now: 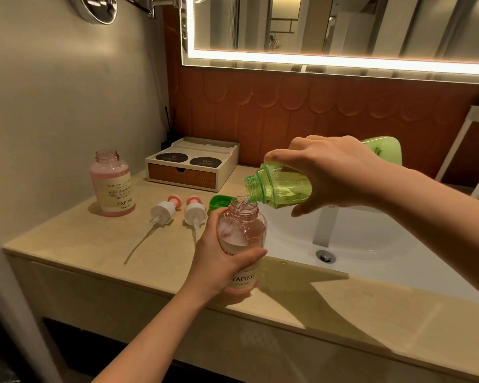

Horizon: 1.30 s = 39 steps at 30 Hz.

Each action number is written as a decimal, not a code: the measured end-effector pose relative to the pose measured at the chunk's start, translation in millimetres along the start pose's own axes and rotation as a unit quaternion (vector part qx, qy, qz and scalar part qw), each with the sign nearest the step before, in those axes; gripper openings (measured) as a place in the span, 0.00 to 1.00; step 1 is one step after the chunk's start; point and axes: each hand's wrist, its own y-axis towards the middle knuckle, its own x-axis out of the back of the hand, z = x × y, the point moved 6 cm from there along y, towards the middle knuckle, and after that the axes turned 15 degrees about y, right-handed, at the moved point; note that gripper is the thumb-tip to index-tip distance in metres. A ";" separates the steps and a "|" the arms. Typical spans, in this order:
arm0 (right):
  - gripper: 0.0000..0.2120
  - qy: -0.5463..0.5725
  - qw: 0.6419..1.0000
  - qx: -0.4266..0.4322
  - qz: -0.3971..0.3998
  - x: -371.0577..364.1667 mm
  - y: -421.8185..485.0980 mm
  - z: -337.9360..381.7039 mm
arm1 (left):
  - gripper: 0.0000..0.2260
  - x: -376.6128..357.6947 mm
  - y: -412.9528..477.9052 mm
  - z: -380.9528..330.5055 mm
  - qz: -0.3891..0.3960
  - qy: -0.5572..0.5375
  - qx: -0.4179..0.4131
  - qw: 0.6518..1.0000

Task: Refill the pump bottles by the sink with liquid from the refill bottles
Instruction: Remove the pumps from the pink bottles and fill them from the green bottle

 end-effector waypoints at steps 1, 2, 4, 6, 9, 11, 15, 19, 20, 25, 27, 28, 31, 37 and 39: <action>0.45 -0.001 1.000 0.001 0.001 -0.1 0.5 0.3 | 0.32 0.1 -0.2 -0.2 0.000 -0.001 -0.001 1.000; 0.45 -0.002 1.000 0.001 0.002 0.3 0.9 0.6 | 0.32 0.2 -0.3 -0.5 0.000 -0.003 0.000 1.000; 0.45 -0.006 1.000 0.002 0.002 1.4 1.7 1.2 | 0.31 0.6 -0.8 -0.7 -0.002 -0.004 0.001 1.000; 0.45 -0.012 1.000 0.004 0.002 2.5 2.5 1.6 | 0.31 1.1 -0.9 -0.7 -0.007 -0.001 -0.002 1.000; 0.45 -0.024 1.000 0.009 0.003 3.8 4.0 2.7 | 0.30 1.0 -0.6 -0.4 -0.011 0.003 -0.005 1.000; 0.45 -0.034 0.999 0.014 0.003 4.6 5.2 3.9 | 0.31 0.7 -0.2 0.3 -0.011 0.005 -0.008 1.000; 0.45 -0.043 0.999 0.023 0.004 5.9 7.7 6.6 | 0.32 1.3 -0.5 0.7 -0.012 0.004 -0.007 1.000; 0.46 -0.058 0.998 0.030 0.009 5.7 11.0 8.6 | 0.31 1.1 -0.2 -0.2 -0.013 0.003 -0.007 1.000; 0.46 -0.063 0.997 0.032 0.009 6.1 11.6 9.2 | 0.32 1.0 -0.1 0.0 -0.012 0.002 -0.007 1.000; 0.47 -0.095 0.994 0.048 0.005 9.0 13.8 12.7 | 0.31 1.1 0.0 0.6 -0.012 0.004 -0.004 1.000; 0.47 -0.105 0.993 0.051 0.006 10.3 15.0 14.0 | 0.30 1.1 -0.1 0.8 -0.010 0.005 -0.003 1.000; 0.47 -0.109 0.993 0.053 0.007 10.8 15.6 14.7 | 0.30 1.1 -0.2 1.1 -0.010 0.005 -0.003 1.000; 0.48 -0.128 0.990 0.060 0.010 13.1 17.1 16.6 | 0.31 1.2 0.3 1.9 -0.010 0.007 -0.001 1.000; 0.48 -0.158 0.984 0.073 0.019 16.9 18.3 21.5 | 0.31 0.6 0.9 2.1 -0.006 0.004 -0.001 1.000; 0.47 -0.163 0.983 0.078 0.021 18.5 18.2 23.9 | 0.32 0.7 0.4 0.5 -0.005 -0.003 -0.001 1.000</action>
